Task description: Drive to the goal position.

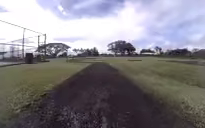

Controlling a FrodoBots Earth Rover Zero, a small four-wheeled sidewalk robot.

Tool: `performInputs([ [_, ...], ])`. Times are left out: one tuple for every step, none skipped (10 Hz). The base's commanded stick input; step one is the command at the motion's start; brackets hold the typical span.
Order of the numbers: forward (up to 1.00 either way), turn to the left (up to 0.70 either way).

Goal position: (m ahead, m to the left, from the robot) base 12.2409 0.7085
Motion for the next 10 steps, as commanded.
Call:
performInputs([
  [0.5, 0.0],
  [0.5, 0.0],
  [0.5, 0.0],
  [0.5, 0.0],
  [0.5, 0.0],
  [0.5, 0.0],
  [0.5, 0.0],
  [0.5, 0.0],
  [0.5, 0.0],
  [0.5, 0.0],
])
